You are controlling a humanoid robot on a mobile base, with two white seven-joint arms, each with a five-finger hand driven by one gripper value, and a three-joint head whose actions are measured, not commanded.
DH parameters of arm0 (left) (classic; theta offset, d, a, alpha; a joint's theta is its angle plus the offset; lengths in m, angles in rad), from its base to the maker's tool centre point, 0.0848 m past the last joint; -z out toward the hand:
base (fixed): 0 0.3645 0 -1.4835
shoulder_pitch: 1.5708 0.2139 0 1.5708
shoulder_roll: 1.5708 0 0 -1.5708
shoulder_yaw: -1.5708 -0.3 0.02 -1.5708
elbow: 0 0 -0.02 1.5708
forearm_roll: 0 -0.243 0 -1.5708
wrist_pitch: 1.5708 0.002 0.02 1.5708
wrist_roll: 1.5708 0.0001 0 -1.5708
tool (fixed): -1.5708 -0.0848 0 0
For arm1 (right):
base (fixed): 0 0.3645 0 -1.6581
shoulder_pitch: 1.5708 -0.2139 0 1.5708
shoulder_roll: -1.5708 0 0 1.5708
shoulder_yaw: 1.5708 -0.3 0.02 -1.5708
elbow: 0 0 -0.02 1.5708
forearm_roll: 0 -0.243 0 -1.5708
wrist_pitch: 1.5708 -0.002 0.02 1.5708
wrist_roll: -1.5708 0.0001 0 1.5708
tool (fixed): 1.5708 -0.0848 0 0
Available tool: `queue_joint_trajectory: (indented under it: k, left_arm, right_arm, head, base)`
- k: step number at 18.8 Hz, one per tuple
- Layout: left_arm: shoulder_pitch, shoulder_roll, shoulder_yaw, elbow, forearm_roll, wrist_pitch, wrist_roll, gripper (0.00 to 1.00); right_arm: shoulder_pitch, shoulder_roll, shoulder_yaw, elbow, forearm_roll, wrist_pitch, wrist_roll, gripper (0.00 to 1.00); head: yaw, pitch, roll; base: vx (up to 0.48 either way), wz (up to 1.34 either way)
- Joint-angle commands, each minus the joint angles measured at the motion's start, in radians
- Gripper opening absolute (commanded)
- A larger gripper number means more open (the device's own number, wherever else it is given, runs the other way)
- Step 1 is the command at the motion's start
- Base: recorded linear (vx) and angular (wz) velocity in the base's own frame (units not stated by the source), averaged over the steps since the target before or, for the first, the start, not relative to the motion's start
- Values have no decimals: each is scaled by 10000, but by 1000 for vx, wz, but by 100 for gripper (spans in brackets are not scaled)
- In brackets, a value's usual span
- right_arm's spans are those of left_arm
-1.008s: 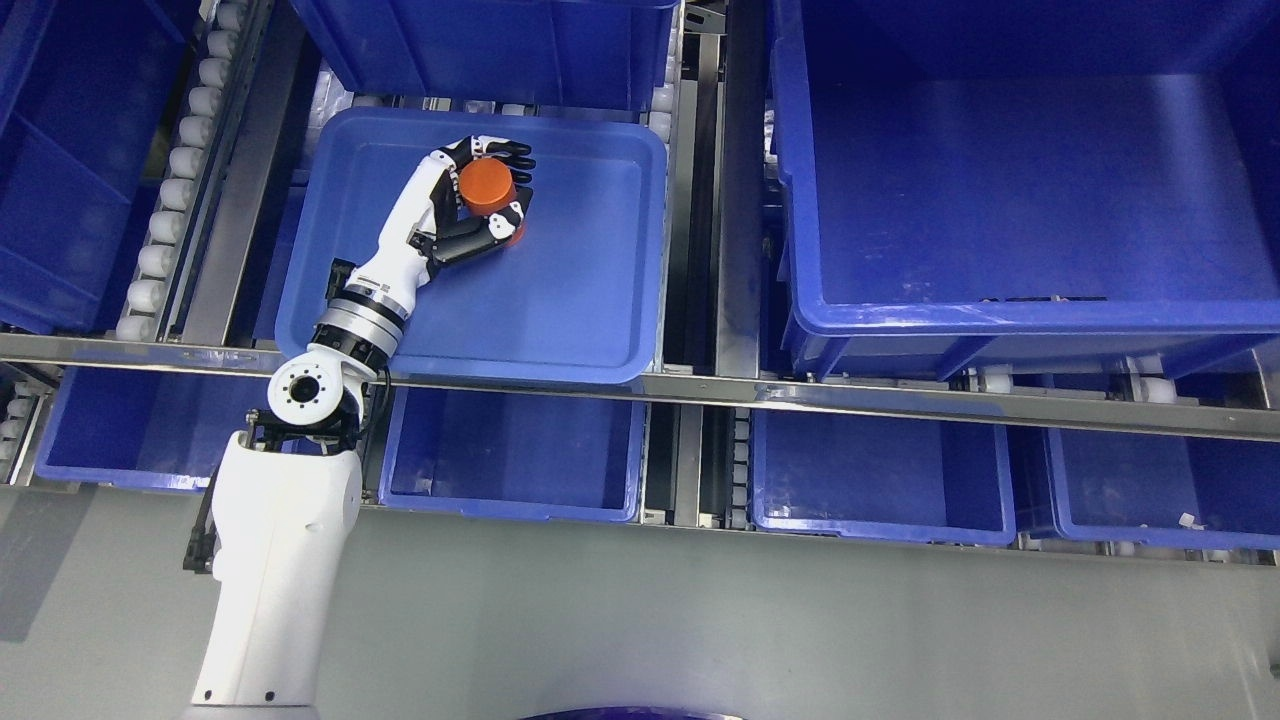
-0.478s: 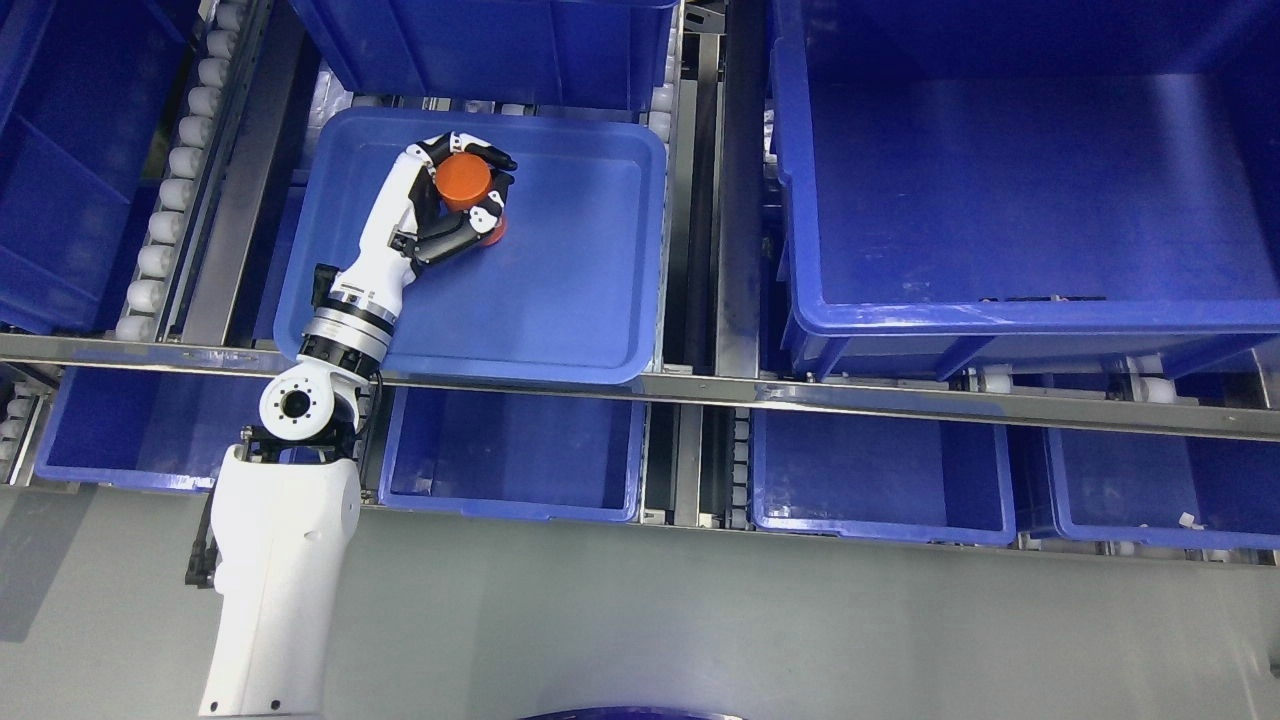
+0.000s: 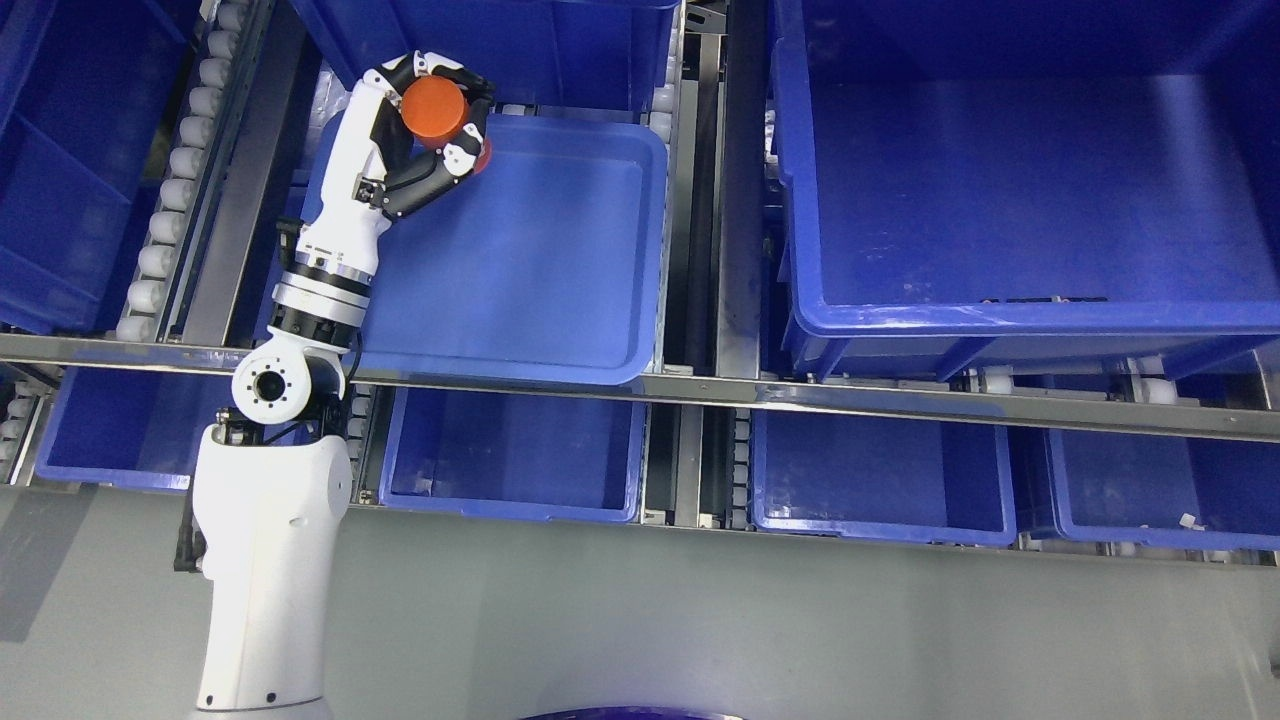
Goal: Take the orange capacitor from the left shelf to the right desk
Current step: 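Lift the orange capacitor up out of the blue bin with the left hand, then hold the capacitor raised in the left hand while turning to the steel table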
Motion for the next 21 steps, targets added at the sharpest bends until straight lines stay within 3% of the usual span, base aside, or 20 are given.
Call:
queue_joint_trajectory:
  k: [1,11,21]
  left_arm:
    - [66,111,111,-1056,93,-280,7,1]
    - [173,111,96,-1209,155,-434,7,1]
    - [158,111,157,-1270,201,-480,53,1]
  right_arm:
    - [137,-175,-107,-338,0,-20,-5,100]
    - [137,-175,-107,-338,0,-35,-5,100]
    - [137,-175,-107,-338,0,-20,-5,100]
  head:
    - [0,0,0]
    - [0,0,0]
    - [0,0,0]
  base:
    - [0,0]
    - [-29,-8]
    - [-201,-119]
